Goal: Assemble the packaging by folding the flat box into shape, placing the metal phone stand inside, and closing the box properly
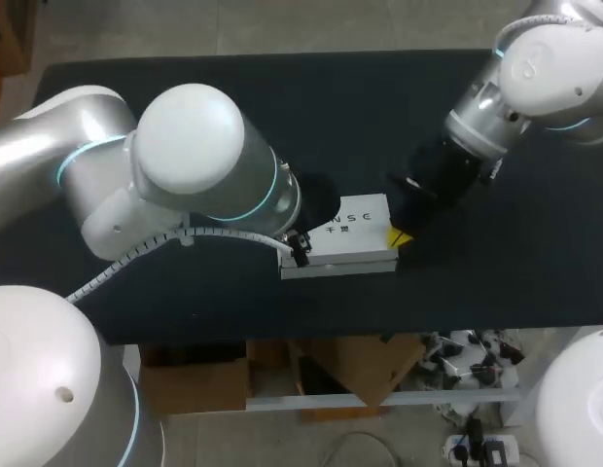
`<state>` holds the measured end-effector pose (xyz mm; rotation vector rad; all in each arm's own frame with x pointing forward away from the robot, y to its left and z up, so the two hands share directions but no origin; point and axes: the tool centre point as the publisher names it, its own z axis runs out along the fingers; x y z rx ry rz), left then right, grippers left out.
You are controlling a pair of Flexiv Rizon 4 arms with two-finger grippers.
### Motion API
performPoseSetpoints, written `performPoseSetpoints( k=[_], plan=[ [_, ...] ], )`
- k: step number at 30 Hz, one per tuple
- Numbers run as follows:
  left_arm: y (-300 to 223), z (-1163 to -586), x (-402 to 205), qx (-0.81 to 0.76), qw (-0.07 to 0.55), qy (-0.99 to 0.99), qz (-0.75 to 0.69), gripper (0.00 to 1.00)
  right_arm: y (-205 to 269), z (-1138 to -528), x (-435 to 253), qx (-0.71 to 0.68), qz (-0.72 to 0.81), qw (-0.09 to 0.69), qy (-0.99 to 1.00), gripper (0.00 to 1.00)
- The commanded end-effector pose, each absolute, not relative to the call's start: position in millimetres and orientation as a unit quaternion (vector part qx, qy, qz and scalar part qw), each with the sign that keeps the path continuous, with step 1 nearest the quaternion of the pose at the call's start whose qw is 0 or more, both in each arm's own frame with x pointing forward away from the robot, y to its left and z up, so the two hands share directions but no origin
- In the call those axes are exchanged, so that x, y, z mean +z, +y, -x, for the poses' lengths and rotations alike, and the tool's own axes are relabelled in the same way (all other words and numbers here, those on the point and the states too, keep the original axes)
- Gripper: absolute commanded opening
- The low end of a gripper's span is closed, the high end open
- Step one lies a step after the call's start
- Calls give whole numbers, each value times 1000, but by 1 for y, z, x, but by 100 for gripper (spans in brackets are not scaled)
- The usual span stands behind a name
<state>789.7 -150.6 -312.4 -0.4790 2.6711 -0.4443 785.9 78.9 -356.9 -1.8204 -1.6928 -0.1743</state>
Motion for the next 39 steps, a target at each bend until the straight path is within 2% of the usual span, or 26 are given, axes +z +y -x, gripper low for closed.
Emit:
performPoseSetpoints(
  k=[1,17,39],
  plan=[
    [-147,-796,-319,-181,175,952,171,0,79,-787,-359,-66,692,320,-644,0],
    [-146,-794,-338,-185,121,958,179,0,77,-786,-362,-66,693,322,-642,0],
    [-145,-788,-361,-184,101,961,183,0,75,-787,-370,-62,695,326,-638,0]
  ],
)
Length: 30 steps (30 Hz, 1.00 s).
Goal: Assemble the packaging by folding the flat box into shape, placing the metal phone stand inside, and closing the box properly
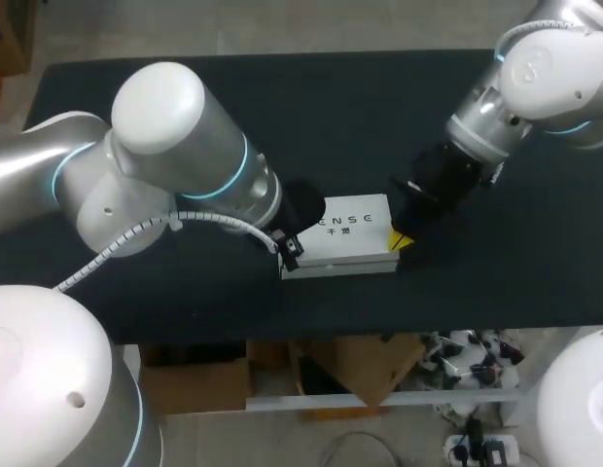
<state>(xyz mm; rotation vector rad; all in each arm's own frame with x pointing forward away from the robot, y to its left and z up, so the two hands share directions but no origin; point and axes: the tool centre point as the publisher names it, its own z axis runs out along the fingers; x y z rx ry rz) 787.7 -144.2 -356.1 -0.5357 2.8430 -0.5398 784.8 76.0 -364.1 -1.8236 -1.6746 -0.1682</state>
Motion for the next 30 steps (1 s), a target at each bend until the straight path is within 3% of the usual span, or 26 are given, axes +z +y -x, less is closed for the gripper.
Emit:
performPoseSetpoints(
  k=[1,21,30],
  plan=[
    [-145,-788,-361,-184,100,960,183,0,75,-787,-370,-62,695,326,-638,0],
    [-143,-785,-370,-189,97,959,188,0,75,-788,-388,-50,698,337,-630,0],
    [-142,-782,-354,-198,117,955,186,0,75,-784,-362,-74,693,323,-640,0]
  ],
)
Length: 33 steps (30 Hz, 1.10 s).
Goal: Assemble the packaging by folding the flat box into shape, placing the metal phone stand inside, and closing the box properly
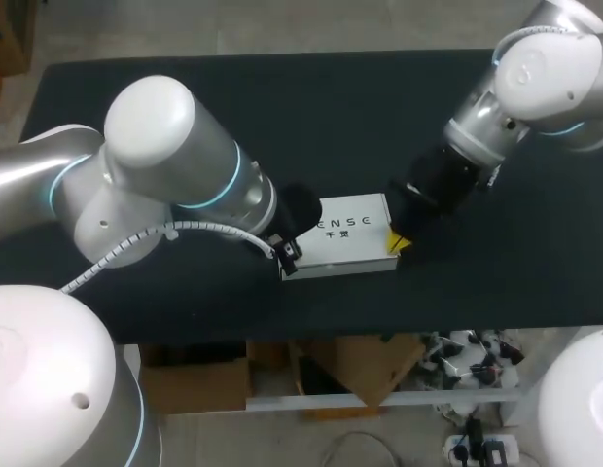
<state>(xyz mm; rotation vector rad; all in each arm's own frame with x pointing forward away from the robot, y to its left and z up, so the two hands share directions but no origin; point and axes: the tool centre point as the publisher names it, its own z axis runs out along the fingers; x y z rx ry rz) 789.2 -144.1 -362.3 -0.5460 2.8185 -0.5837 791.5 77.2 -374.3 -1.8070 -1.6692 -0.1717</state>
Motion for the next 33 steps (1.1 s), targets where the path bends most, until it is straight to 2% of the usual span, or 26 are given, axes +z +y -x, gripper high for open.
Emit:
performPoseSetpoints(
  k=[1,7,27,33],
  plan=[
    [-142,-781,-352,-198,121,955,185,0,76,-784,-359,-76,692,322,-641,0],
    [-145,-779,-350,-198,127,956,178,0,77,-784,-357,-78,691,318,-644,0],
    [-139,-784,-383,-202,89,956,195,0,78,-789,-387,-53,697,337,-631,0],
    [-139,-777,-363,-204,115,953,192,0,75,-784,-369,-74,692,330,-637,0]
  ],
)
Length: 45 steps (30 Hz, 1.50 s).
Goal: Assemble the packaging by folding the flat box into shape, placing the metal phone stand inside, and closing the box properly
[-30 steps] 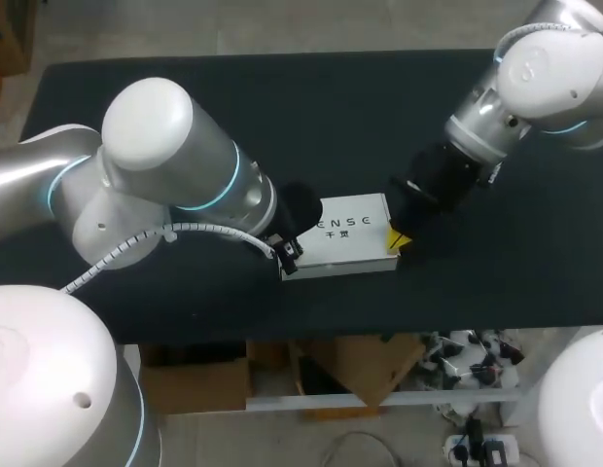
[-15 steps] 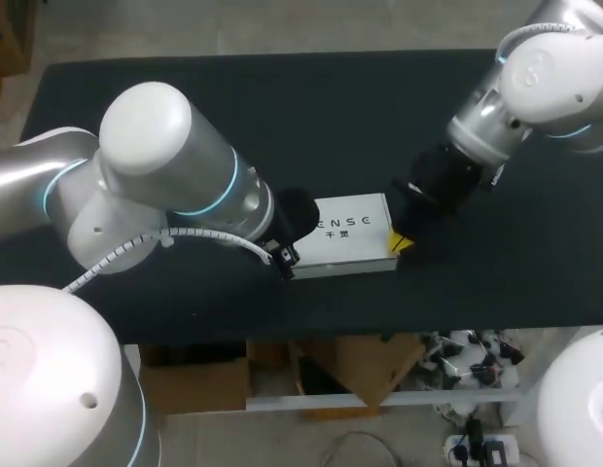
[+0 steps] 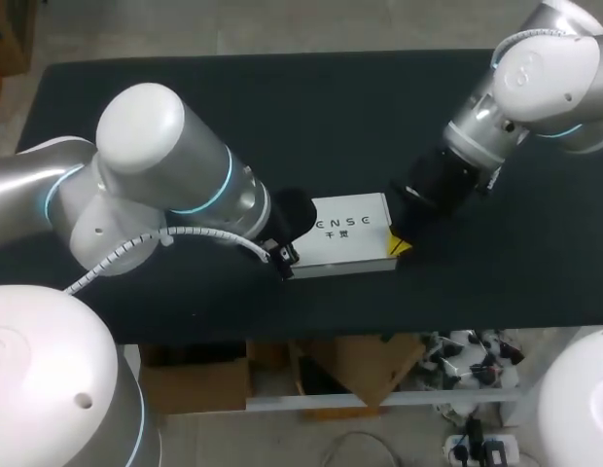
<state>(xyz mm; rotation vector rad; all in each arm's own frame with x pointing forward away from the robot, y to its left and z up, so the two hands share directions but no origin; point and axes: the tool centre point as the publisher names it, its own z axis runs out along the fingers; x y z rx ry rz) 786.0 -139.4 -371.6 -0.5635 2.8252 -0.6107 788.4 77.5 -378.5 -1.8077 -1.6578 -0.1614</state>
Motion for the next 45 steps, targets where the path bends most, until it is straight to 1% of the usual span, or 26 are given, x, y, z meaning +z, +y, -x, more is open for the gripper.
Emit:
performPoseSetpoints(
  k=[1,6,7,8,9,10,11,12,13,23,26,27,31,34,36,45],
  plan=[
    [-140,-775,-356,-205,121,952,192,0,73,-783,-362,-83,691,326,-640,0],
    [-146,-768,-334,-206,134,949,200,0,67,-777,-338,-124,682,309,-651,1],
    [-147,-766,-331,-206,134,948,203,2,65,-776,-333,-136,679,302,-655,11],
    [-149,-763,-328,-204,134,947,209,35,64,-776,-329,-149,675,294,-661,22],
    [-150,-762,-325,-204,132,946,215,77,61,-775,-324,-165,668,284,-668,38],
    [-152,-759,-322,-202,129,945,221,99,58,-774,-320,-181,663,276,-672,50],
    [-153,-757,-319,-200,127,944,228,100,55,-774,-315,-197,658,267,-676,77],
    [-155,-755,-317,-199,124,943,235,100,50,-774,-311,-214,650,260,-681,90],
    [-156,-752,-314,-197,121,942,244,100,45,-774,-308,-230,645,253,-683,100],
    [-170,-717,-300,-162,84,914,363,100,-5,-784,-286,-367,570,165,-717,100],
    [-174,-710,-301,-159,71,907,382,100,-15,-789,-285,-379,553,147,-727,100],
    [-175,-707,-302,-150,70,895,415,100,-20,-792,-284,-385,548,133,-731,100],
    [-182,-699,-307,-137,54,875,460,100,-35,-797,-279,-406,519,96,-746,100],
    [-189,-692,-312,-129,47,870,474,100,-42,-800,-274,-410,501,69,-759,100],
    [-193,-690,-319,-103,40,881,460,100,-47,-804,-270,-402,492,70,-769,100],
    [-193,-690,-319,-103,40,881,460,100,-47,-804,-270,-402,492,70,-769,100]
  ],
)
